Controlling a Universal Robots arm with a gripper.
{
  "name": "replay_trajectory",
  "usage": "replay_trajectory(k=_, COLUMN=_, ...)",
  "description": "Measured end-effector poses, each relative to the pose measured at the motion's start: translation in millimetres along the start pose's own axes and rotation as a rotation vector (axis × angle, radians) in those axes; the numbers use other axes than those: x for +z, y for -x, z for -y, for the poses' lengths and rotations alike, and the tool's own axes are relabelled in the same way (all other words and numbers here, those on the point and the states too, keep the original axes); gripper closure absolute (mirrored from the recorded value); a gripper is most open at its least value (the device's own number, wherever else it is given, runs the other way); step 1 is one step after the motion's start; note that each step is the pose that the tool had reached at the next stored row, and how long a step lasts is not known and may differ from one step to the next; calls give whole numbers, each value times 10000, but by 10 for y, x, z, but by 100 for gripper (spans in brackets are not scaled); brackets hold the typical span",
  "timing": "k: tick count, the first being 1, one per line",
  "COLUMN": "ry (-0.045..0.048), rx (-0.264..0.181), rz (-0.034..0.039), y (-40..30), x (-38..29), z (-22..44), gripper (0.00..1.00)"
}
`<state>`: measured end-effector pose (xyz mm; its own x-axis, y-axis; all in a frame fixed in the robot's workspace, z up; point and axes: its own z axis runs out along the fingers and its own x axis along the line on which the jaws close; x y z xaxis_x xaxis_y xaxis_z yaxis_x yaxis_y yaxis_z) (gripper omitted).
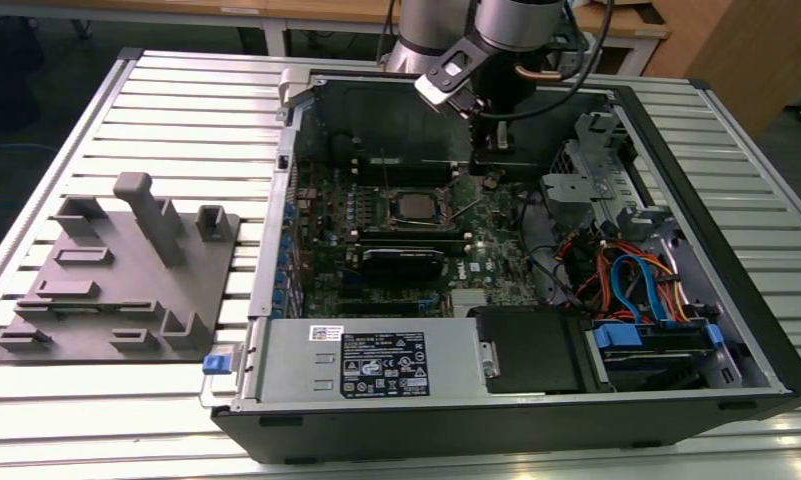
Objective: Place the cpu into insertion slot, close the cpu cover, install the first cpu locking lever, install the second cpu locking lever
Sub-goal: 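Close the cpu cover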
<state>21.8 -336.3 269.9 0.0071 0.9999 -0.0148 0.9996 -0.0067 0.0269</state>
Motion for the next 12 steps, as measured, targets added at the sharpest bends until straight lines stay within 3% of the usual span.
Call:
replay_trajectory(k=7, ry=-3, rx=0, rz=2, y=-1, x=45, z=-146, gripper=90)
replay_trajectory(k=12, ry=-41, rx=-1, rz=2, y=-3, x=128, z=-262, gripper=90)
